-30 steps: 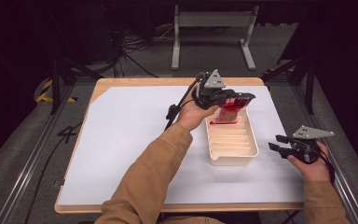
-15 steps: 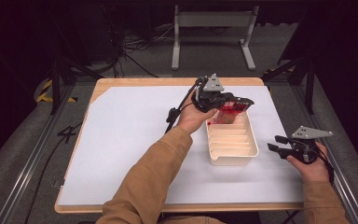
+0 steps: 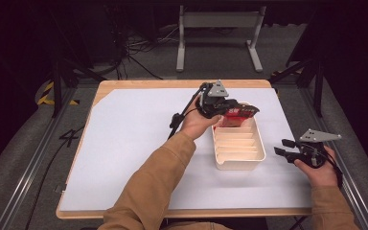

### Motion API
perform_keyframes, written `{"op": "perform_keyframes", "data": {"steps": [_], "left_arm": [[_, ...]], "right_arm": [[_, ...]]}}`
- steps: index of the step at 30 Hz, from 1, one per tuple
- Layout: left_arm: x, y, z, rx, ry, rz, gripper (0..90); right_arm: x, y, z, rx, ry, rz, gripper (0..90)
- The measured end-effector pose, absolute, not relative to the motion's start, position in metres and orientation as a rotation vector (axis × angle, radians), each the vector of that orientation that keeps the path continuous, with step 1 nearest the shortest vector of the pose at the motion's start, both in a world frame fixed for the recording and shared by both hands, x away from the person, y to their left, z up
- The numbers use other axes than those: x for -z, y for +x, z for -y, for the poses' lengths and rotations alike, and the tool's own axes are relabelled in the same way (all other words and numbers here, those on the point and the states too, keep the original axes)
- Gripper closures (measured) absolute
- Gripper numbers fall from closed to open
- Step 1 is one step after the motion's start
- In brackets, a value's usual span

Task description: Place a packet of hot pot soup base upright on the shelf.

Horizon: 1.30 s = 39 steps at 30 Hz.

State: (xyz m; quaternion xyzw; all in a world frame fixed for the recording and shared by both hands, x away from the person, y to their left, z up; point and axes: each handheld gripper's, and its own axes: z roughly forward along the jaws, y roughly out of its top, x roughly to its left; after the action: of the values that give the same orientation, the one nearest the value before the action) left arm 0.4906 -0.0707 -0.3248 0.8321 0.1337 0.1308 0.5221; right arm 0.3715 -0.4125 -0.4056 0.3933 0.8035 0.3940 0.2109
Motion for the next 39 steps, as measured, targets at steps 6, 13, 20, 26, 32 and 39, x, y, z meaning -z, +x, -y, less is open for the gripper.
{"op": "perform_keyframes", "data": {"steps": [6,13,20,26,32,39], "left_arm": [[0.328,0.491,0.064,-0.301,1.996,-0.337,86.2],[0.332,0.492,0.055,-0.289,2.006,-0.362,85.5],[0.335,0.493,0.051,-0.278,2.002,-0.381,84.0],[0.335,0.494,0.048,-0.268,1.991,-0.396,76.4],[0.331,0.490,0.044,-0.258,1.967,-0.404,62.0],[0.322,0.483,0.038,-0.253,1.941,-0.411,47.1]], "right_arm": [[0.406,0.373,0.411,-1.092,1.094,-2.236,49.7],[0.406,0.374,0.410,-1.091,1.089,-2.241,49.5],[0.406,0.377,0.407,-1.092,1.082,-2.248,49.3],[0.406,0.379,0.406,-1.099,1.078,-2.250,49.0],[0.405,0.381,0.406,-1.105,1.081,-2.247,48.3],[0.405,0.384,0.403,-1.117,1.070,-2.258,48.4]]}}
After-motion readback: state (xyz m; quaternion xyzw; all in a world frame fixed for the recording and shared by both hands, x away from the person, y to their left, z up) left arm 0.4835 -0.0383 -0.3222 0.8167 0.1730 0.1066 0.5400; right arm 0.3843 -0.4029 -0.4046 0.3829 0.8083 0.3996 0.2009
